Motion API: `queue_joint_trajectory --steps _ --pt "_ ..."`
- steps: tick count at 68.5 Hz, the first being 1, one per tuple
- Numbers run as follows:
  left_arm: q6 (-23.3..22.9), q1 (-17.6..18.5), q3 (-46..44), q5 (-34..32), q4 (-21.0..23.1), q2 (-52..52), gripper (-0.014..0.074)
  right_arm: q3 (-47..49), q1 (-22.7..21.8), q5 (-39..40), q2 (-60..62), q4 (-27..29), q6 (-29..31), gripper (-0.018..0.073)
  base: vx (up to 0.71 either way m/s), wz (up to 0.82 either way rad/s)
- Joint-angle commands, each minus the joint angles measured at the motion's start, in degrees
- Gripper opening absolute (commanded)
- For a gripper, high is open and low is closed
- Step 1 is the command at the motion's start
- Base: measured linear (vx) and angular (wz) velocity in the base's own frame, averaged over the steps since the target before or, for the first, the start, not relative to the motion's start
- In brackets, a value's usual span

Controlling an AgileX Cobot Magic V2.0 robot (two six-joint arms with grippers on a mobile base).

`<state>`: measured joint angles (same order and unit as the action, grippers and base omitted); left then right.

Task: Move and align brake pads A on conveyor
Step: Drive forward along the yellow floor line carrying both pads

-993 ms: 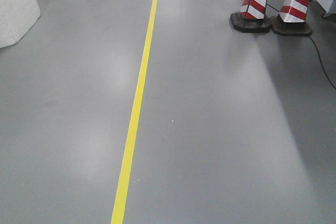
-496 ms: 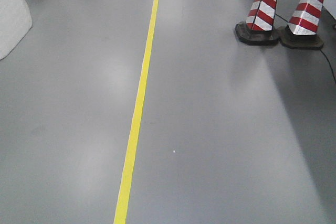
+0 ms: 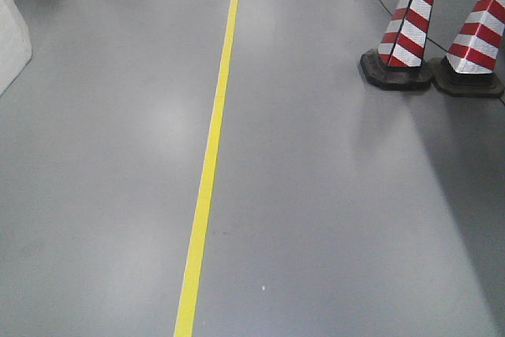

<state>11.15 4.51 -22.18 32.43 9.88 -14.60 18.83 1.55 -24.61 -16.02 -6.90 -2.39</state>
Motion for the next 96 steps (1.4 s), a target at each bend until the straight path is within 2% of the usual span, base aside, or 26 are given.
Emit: queue_joint_trajectory --steps 1,96 --pt "-0.20 0.17 -1.79 -5.59 0.90 -0.46 0.0094 1.77 -0.26 5.68 -0.32 -0.55 0.63 0.0101 0.52 -0.02" --pt "-0.20 0.17 -1.79 -5.59 0.90 -0.46 0.0094 1.77 -0.26 5.68 -0.32 -0.55 0.63 0.0101 0.53 -0.03"
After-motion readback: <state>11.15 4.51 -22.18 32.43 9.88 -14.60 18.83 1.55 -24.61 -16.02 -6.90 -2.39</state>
